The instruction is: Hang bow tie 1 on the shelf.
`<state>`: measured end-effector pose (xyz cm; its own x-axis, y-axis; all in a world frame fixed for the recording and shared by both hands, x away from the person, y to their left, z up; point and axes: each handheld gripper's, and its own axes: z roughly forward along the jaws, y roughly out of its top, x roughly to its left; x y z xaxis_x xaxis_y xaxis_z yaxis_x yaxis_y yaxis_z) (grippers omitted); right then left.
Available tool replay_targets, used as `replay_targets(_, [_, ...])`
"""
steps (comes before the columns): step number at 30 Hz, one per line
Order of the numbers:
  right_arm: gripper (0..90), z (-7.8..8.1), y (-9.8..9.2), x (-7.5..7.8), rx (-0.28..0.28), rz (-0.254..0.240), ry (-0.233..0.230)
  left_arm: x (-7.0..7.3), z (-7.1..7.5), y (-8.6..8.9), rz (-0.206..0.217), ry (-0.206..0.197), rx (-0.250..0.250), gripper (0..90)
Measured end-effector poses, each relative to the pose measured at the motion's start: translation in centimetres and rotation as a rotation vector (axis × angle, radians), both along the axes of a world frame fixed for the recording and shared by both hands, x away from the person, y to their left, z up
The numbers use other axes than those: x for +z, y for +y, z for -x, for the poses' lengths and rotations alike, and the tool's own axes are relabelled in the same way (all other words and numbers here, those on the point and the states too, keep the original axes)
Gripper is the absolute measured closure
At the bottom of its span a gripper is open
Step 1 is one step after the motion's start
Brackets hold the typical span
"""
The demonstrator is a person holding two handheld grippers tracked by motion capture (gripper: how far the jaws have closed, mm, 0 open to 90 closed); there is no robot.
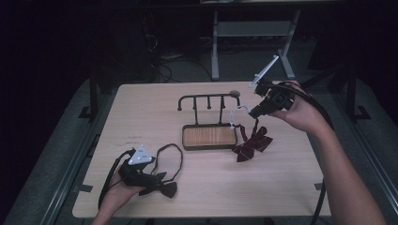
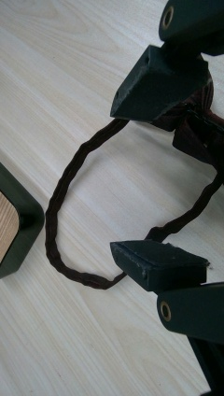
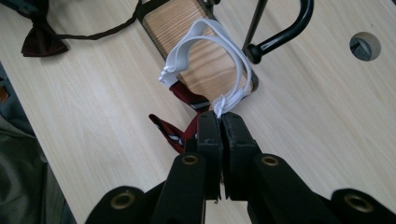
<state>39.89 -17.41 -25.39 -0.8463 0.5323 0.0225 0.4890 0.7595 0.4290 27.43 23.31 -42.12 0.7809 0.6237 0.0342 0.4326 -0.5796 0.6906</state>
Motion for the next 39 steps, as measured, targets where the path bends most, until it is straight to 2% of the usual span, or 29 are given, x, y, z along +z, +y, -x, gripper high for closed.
replay_targets(8, [86.9,-1.9,0.2,0.3,-0.03,0.009,0.017,0.1,0.1,0.0,0.006,-0.001,0.002,29.9])
replay_targets(9, [86.8,-2.5,0.2,0.2,-0.038,0.016,0.019,0.1,0.1,0.0,0.006,-0.001,0.001,30.0])
replay_targets(17, [86.8,-4.0,0.0,-0.1,-0.079,0.014,0.029,0.0,0.0,0.0,0.0,0.003,-0.006,30.0])
replay_targets(25, [86.3,-4.8,-0.2,-0.6,-0.107,0.024,0.033,0.0,0.0,0.0,-0.004,0.002,-0.005,30.0])
replay_targets(31, [80.8,-5.4,-0.5,-1.3,-0.127,0.01,0.047,0.0,0.0,0.0,-0.002,0.001,-0.004,29.9])
replay_targets(35, [80.1,-5.3,-0.7,-1.6,-0.131,0.005,0.054,0.0,0.0,0.0,-0.003,0.0,-0.004,29.9])
replay_targets(39, [77.1,-4.7,-0.9,-2.5,-0.111,-0.012,0.068,0.0,0.0,0.1,-0.003,0.002,-0.001,29.9])
